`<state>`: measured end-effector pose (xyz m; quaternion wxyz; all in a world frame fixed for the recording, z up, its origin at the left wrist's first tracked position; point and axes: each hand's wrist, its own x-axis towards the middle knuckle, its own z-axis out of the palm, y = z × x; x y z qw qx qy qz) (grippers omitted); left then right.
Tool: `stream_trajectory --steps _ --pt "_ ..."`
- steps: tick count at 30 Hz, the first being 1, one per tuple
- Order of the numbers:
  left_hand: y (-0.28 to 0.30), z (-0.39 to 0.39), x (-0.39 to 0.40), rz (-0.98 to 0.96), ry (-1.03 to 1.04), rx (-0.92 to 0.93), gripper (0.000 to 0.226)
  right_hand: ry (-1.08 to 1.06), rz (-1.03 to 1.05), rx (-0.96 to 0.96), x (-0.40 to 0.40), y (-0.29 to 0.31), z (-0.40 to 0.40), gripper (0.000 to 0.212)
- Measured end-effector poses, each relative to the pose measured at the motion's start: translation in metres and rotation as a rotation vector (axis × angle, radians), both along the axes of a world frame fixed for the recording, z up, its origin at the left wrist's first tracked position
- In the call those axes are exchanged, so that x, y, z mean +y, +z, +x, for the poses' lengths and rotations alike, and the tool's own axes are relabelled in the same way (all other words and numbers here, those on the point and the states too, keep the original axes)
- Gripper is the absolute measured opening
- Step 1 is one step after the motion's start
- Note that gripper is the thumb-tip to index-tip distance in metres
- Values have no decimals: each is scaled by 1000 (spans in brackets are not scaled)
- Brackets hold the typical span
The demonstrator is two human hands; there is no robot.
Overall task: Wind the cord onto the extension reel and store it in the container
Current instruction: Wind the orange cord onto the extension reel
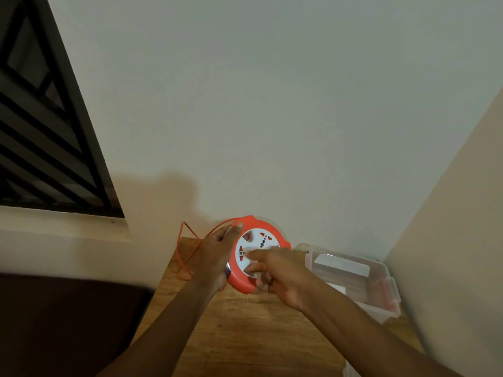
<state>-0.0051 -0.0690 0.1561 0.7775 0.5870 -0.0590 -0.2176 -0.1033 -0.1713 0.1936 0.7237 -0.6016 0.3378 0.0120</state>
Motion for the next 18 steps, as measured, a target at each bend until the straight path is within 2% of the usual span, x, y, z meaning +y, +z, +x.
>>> stream_trajectory --steps 2,4,6,8,10,13,18 --pt "4 -2 2 9 -8 13 15 136 -332 57 0 -1 -7 44" --pt "6 -3 6 3 5 20 16 284 -894 52 -8 -4 -15 45" --pt "7 -2 11 15 -6 1 18 418 -1439 -68 -21 -5 -22 44" --pt "8 0 16 38 -39 -15 19 626 -1741 -237 -31 -1 -20 42" --pt "9 0 17 47 -77 -37 18 831 -1810 -299 -33 5 -14 42" --pt "9 0 16 97 -110 -90 13 1024 -1836 -266 -37 16 -2 52" --pt "5 3 16 116 -145 -59 13 1337 -2034 -207 -41 31 7 70"
